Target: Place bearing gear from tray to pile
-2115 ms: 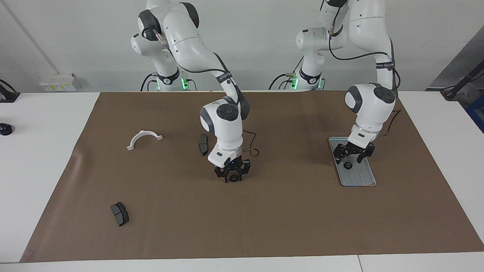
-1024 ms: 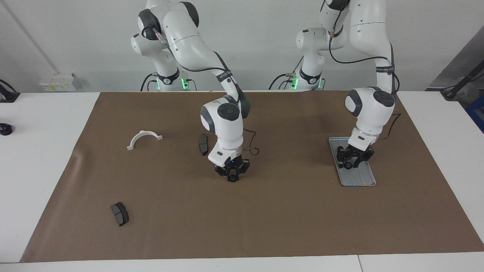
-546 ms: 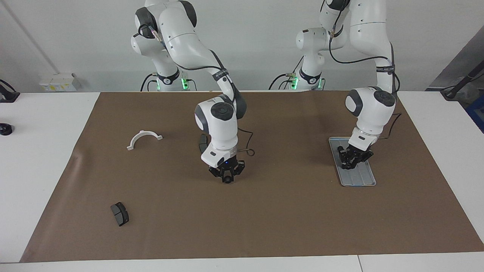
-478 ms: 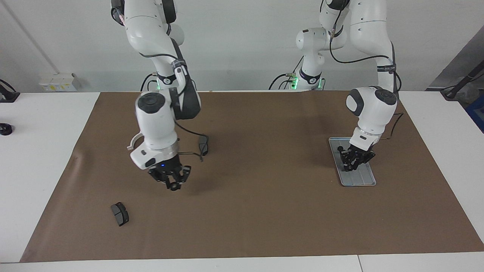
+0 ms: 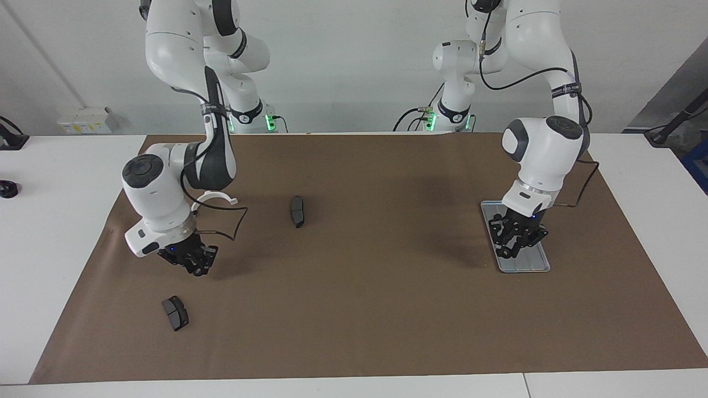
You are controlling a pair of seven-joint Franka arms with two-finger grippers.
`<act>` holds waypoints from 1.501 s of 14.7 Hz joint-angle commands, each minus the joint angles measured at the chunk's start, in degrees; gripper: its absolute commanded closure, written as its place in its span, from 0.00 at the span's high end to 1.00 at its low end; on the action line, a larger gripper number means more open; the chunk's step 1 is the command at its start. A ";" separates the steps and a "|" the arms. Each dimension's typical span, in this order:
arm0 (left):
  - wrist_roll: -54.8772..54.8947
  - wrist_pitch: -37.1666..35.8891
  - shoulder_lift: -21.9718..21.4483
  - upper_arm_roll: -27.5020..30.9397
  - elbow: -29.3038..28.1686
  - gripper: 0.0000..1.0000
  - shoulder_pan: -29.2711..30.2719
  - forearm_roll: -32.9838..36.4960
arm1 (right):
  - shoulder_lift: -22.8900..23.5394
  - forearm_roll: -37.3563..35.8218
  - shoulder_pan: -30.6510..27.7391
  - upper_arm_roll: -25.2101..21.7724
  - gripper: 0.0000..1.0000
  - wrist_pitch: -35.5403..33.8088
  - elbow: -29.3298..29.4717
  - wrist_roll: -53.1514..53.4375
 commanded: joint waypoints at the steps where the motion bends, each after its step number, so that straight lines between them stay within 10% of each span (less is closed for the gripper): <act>1: -0.74 0.04 2.51 0.70 3.09 0.00 -4.79 0.45 | -5.05 1.97 -0.72 1.07 0.00 9.40 -11.82 -2.40; 4: -1.53 3.55 3.29 0.87 3.09 0.00 -13.39 0.19 | -5.14 2.06 -0.81 1.07 0.00 11.19 -13.33 -2.48; 6: -4.42 4.17 5.22 0.79 3.09 0.00 -17.89 0.10 | -5.14 2.06 -0.81 1.07 1.00 11.01 -13.07 -2.05; 22: -6.02 16.48 22.46 0.44 13.55 0.06 -26.60 0.54 | -6.20 0.48 9.55 1.16 1.00 -10.61 10.21 9.54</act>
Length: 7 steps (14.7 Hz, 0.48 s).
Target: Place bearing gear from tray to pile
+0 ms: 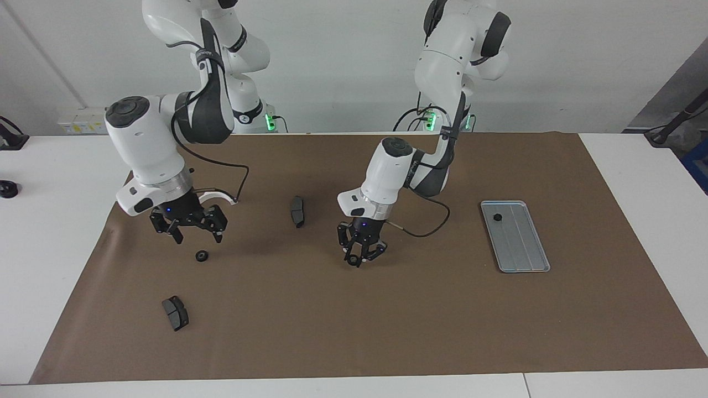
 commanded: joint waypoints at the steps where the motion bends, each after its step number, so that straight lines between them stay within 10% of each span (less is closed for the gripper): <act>1: -0.63 0.45 2.98 0.75 4.32 0.37 -1.60 0.66 | 3.78 -0.65 3.15 0.13 1.00 -0.47 4.47 4.65; 2: -0.71 1.23 2.98 0.67 4.24 0.99 -1.78 0.05 | 4.74 -0.74 4.81 0.13 1.00 -0.29 5.27 5.96; 7: -1.33 -5.94 -3.76 0.75 1.61 1.00 0.41 -0.40 | 8.09 -1.62 9.13 0.22 1.00 4.54 5.27 10.90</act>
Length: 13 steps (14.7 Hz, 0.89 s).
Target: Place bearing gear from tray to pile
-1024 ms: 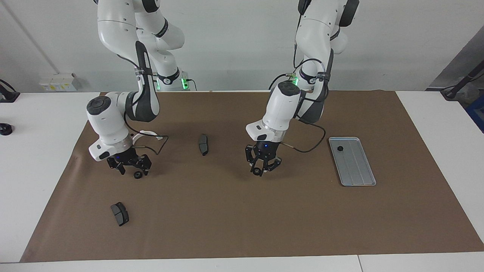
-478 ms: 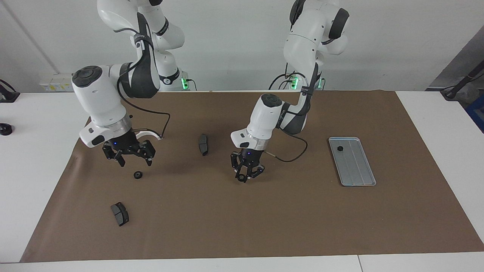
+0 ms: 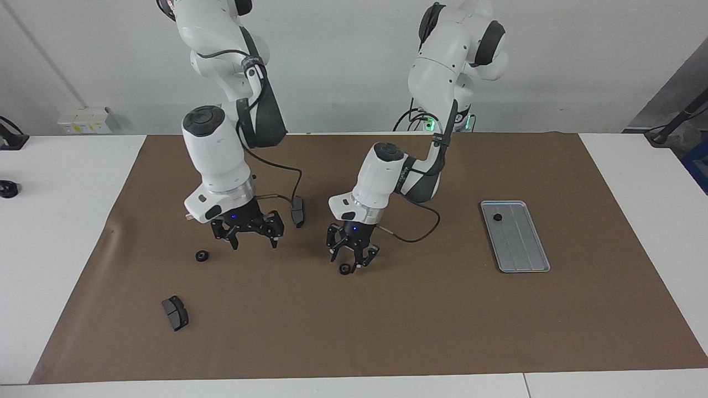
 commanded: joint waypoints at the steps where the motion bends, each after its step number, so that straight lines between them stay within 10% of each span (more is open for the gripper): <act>1: -0.12 -9.16 -7.43 0.63 -2.84 1.00 1.97 -0.26 | 2.43 -0.65 0.72 0.12 1.00 2.33 1.67 1.49; 7: 7.44 -18.24 -24.22 1.07 -18.82 1.00 10.48 -0.17 | 14.27 -3.71 11.43 0.03 1.00 2.17 11.32 10.00; 13: 8.06 -33.53 -30.48 1.15 -20.08 1.00 25.59 0.26 | 20.54 -7.41 13.20 0.12 1.00 7.00 15.91 10.55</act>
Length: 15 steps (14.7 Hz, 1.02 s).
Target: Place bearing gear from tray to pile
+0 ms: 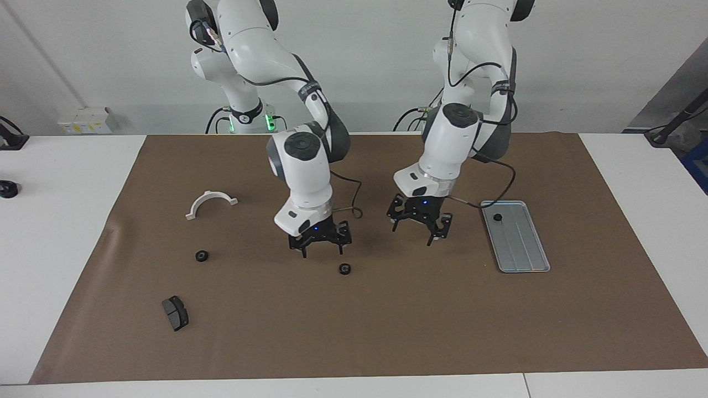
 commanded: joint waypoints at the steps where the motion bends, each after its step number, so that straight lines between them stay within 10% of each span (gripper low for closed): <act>1: 0.61 -4.17 -2.76 -0.65 -2.20 1.00 6.90 0.34 | 1.23 -1.99 -0.16 0.09 1.00 1.01 1.79 -0.19; 4: 0.44 -3.92 -3.28 -0.56 -3.86 1.00 10.52 0.78 | 0.97 -1.99 0.63 0.18 0.73 0.67 -0.05 -1.41; 15: -0.18 12.59 -9.08 -0.65 -22.66 1.00 13.51 0.78 | -0.35 -1.64 0.81 0.79 0.63 0.49 -3.67 -1.51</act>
